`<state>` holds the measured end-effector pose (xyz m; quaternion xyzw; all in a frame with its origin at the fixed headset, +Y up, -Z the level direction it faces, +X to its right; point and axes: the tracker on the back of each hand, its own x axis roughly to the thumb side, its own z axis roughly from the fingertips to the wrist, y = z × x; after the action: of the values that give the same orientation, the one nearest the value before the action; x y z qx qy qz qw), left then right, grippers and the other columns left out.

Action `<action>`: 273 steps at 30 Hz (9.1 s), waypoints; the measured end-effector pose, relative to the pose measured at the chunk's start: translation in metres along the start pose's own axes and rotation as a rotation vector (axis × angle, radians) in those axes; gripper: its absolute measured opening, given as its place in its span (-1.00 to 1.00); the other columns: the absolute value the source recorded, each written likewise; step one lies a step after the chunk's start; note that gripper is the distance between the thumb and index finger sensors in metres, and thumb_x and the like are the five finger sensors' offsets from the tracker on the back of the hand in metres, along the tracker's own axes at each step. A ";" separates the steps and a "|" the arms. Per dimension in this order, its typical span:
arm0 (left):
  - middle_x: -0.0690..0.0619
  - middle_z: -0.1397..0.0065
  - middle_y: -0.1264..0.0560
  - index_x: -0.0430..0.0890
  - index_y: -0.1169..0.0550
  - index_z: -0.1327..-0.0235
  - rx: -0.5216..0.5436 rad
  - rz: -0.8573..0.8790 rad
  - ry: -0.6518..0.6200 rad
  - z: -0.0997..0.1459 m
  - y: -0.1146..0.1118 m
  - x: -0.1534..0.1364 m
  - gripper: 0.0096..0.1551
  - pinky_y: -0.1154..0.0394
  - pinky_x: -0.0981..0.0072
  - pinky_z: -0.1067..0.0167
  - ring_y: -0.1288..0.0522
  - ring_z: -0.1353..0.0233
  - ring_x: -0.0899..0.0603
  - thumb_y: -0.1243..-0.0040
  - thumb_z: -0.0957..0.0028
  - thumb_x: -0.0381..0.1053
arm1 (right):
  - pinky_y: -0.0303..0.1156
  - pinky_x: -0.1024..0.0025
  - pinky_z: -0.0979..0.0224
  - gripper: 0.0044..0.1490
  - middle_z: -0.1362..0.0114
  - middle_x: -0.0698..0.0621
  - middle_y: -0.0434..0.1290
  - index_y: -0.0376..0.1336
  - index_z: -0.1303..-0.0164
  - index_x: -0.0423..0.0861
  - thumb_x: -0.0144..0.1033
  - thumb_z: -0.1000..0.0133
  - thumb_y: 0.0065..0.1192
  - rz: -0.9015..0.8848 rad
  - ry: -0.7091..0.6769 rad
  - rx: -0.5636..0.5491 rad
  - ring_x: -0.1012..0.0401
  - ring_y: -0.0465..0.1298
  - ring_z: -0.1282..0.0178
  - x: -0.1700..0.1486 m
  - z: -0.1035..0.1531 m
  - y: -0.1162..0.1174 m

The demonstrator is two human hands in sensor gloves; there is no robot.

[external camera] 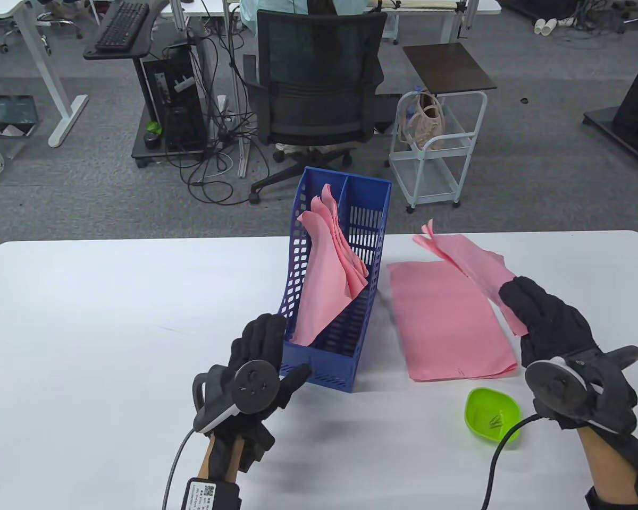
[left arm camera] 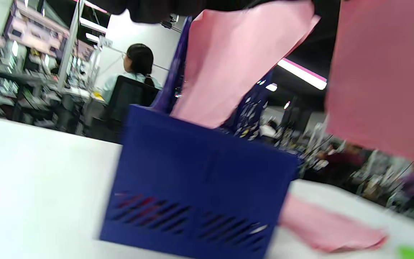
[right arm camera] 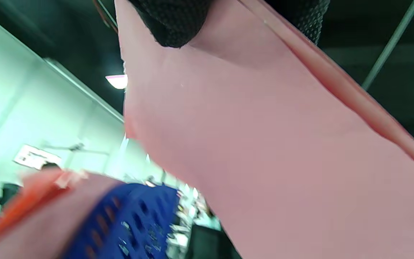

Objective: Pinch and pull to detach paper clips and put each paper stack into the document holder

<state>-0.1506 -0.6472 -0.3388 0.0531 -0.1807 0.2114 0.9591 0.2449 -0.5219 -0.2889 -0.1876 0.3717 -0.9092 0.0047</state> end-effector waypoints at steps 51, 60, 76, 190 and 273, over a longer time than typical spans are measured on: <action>-0.09 -0.30 -0.63 -0.16 -0.45 -0.47 -0.230 1.245 -0.235 0.004 0.019 -0.011 -0.50 -0.60 0.06 -0.16 -0.70 -0.18 -0.17 -0.01 -0.34 0.00 | 0.16 -0.06 -0.69 -0.40 -0.75 -0.04 0.18 0.15 -0.51 0.15 -0.37 -0.22 0.09 -0.341 -0.442 0.073 -0.05 0.19 -0.76 0.075 0.065 -0.003; -0.11 -0.27 -0.63 -0.16 -0.48 -0.43 -0.033 1.073 -0.204 0.019 0.046 -0.013 -0.52 -0.59 0.05 -0.15 -0.70 -0.16 -0.17 -0.01 -0.33 -0.02 | 0.07 -0.16 -0.71 -0.24 -0.83 -0.13 -0.06 -0.01 -0.66 0.09 -0.38 -0.24 0.14 -0.367 -0.331 0.274 -0.18 0.11 -0.78 0.060 0.054 0.031; -0.13 -0.27 -0.65 -0.11 -0.53 -0.39 0.064 0.385 -0.199 0.032 0.060 0.044 -0.53 -0.58 -0.01 -0.15 -0.70 -0.17 -0.22 -0.06 -0.28 -0.04 | 0.08 -0.24 -0.66 -0.05 -0.80 -0.37 -0.03 -0.09 -0.78 -0.18 0.05 -0.28 0.01 -0.448 -0.056 0.080 -0.33 0.12 -0.70 0.048 0.040 0.037; -0.03 -0.50 -0.42 -0.10 -0.14 -0.62 0.475 -0.137 0.275 -0.093 -0.027 0.094 -0.42 -0.69 0.45 -0.25 -0.65 -0.35 0.02 0.21 -0.33 -0.07 | -0.08 -0.35 -0.67 -0.06 -0.81 -0.41 -0.07 -0.10 -0.79 -0.19 0.05 -0.29 -0.06 -0.257 0.298 0.461 -0.42 -0.05 -0.73 -0.063 0.072 0.091; -0.38 -0.72 0.34 -0.28 0.36 -0.69 -0.046 -0.609 0.158 0.041 -0.025 -0.024 0.10 0.30 -0.46 -0.44 0.36 -0.63 -0.56 0.61 -0.10 0.37 | 0.09 -0.26 -0.67 -0.40 -0.78 -0.37 0.05 -0.04 -0.60 0.23 -0.33 -0.32 -0.21 0.087 0.391 1.305 -0.40 0.13 -0.70 -0.108 0.075 0.264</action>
<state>-0.1731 -0.6866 -0.3098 0.0667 -0.0860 -0.0864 0.9903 0.3365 -0.7473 -0.4549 0.0364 -0.2515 -0.9633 0.0860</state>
